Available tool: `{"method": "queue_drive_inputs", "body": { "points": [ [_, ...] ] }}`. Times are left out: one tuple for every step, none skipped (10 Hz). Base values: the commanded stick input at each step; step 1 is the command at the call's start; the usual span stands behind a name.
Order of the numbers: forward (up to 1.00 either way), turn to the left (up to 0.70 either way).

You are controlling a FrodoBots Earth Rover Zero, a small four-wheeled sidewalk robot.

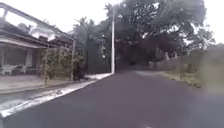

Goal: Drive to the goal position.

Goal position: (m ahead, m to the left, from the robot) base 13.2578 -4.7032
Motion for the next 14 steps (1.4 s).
{"method": "queue_drive_inputs", "body": {
  "points": [
    [0.5,0.0],
    [0.5,0.0],
    [0.5,0.0],
    [0.5,0.0],
    [0.5,0.0],
    [0.5,0.0],
    [0.5,0.0],
    [0.5,0.0],
    [0.5,0.0],
    [0.5,0.0],
    [0.5,0.0],
    [0.5,0.0],
    [0.5,0.0],
    [0.5,0.0]
  ]
}}
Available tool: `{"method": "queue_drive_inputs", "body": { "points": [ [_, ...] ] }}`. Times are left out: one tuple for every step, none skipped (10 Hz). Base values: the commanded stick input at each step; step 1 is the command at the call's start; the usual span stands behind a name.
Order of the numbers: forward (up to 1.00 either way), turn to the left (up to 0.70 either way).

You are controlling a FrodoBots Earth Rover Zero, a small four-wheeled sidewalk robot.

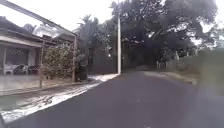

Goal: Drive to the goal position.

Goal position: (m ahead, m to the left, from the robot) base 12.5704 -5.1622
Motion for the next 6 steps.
{"method": "queue_drive_inputs", "body": {
  "points": [
    [0.5,0.0],
    [0.5,0.0],
    [0.5,0.0],
    [0.5,0.0],
    [0.5,0.0],
    [0.5,0.0]
  ]
}}
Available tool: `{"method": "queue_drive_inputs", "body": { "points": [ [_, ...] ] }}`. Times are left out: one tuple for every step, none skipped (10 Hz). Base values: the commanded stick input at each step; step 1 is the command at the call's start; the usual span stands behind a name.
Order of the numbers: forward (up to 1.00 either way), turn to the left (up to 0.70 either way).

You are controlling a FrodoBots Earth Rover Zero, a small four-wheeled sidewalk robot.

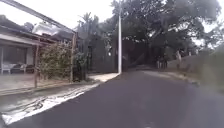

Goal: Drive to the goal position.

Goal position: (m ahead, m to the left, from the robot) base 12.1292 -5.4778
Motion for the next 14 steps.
{"method": "queue_drive_inputs", "body": {
  "points": [
    [0.5,0.0],
    [0.5,0.0],
    [0.5,0.0],
    [0.5,0.0],
    [0.5,0.0],
    [0.5,0.0],
    [0.5,0.0],
    [0.5,0.0],
    [0.5,0.0],
    [0.5,0.0],
    [0.5,0.0],
    [0.5,0.0],
    [0.5,0.0],
    [0.5,0.0]
  ]
}}
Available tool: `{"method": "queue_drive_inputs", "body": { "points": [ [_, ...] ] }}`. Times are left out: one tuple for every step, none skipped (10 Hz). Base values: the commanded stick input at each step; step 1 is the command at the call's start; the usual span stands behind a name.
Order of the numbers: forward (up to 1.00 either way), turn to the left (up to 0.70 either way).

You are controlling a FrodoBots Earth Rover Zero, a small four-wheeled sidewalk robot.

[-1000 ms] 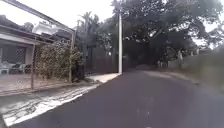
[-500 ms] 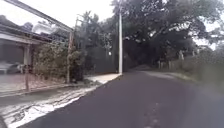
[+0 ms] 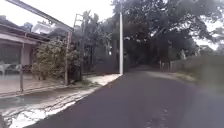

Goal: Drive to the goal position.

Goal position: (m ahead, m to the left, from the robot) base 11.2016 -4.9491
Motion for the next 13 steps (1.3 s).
{"method": "queue_drive_inputs", "body": {
  "points": [
    [0.5,0.0],
    [0.5,0.0],
    [0.5,0.0],
    [0.5,0.0],
    [0.5,0.0],
    [0.5,0.0],
    [0.5,0.0],
    [0.5,0.0],
    [0.5,0.0],
    [0.5,0.0],
    [0.5,0.0],
    [0.5,0.0],
    [0.5,0.0]
  ]
}}
